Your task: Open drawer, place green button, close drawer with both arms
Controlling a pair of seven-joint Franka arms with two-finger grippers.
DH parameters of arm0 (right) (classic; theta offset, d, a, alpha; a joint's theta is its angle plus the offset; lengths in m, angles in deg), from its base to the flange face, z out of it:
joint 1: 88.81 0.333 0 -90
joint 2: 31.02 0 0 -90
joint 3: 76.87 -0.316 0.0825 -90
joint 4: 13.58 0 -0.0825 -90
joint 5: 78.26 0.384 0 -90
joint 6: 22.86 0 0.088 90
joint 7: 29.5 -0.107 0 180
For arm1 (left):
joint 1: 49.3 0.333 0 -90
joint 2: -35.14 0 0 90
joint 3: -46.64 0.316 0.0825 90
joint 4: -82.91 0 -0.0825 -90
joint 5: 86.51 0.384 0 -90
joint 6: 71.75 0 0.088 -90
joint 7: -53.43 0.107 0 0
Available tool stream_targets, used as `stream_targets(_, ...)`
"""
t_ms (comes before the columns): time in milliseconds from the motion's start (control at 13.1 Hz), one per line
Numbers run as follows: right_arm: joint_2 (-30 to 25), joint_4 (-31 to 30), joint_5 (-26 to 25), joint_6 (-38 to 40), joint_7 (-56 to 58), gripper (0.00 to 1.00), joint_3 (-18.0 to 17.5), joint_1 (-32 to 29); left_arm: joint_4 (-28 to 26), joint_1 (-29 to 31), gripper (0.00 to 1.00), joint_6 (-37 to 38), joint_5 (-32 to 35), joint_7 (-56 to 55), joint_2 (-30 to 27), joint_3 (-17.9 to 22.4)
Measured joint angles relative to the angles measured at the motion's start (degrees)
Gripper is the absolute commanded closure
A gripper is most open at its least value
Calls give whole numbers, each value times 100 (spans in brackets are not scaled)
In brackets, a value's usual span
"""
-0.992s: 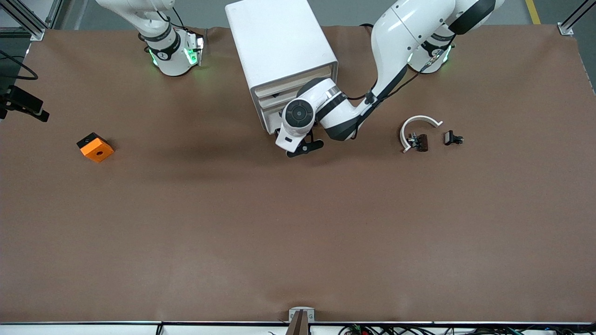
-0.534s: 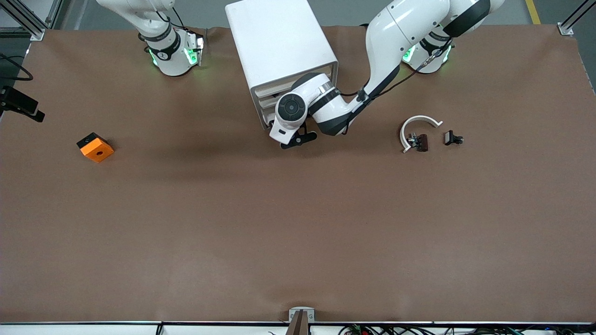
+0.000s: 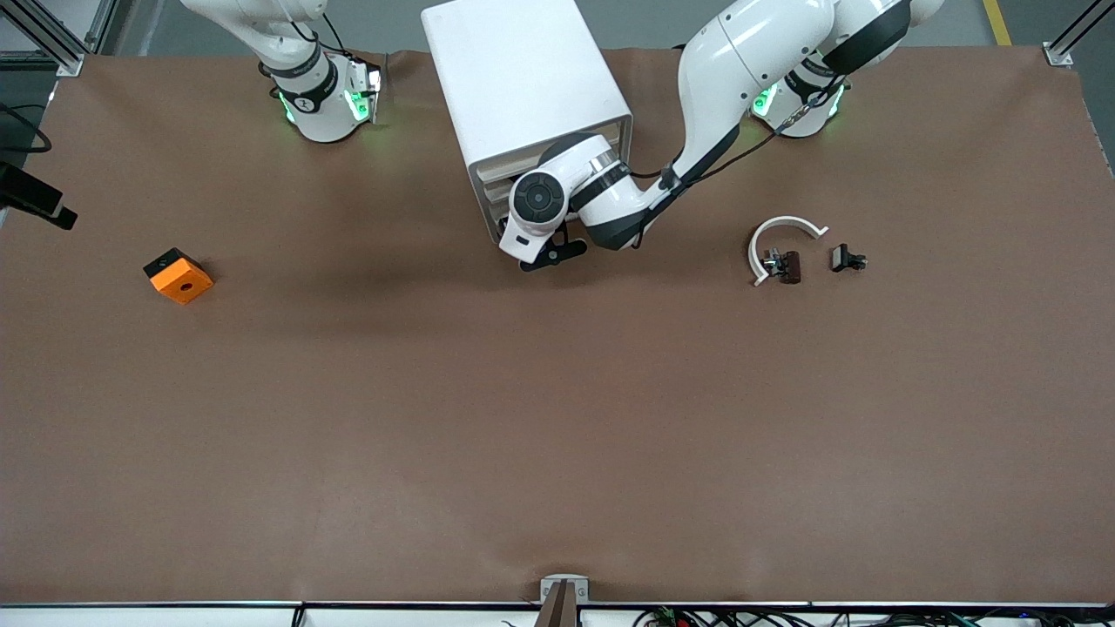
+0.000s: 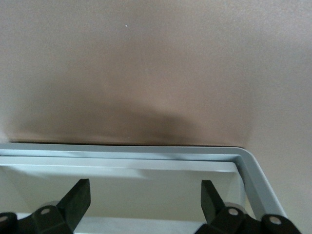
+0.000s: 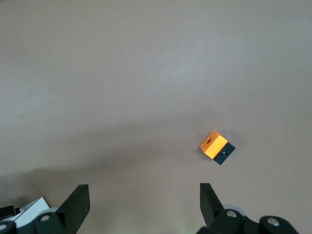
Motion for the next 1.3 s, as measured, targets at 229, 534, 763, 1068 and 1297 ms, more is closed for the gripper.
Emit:
stream_targets(229,-49,-34,5,0,-9,0,-23,0,3,2,0,0,0,-3,0,-2)
stream_targets(534,-218,-264,5,-137,-14,0,-51,0,4,2,0,1,-128,-5,1,-6)
stream_targets(763,-341,-393,5,-201,-14,0,-81,17,3,12,0,16,-310,-4,6,-6)
stream_targets(1068,-364,-430,4,-223,-14,0,-102,40,10,33,0,18,-353,-5,12,-8)
stream_targets(1297,-364,-434,4,-224,-14,0,-99,36,293,101,0,421,-347,-19,-2,92)
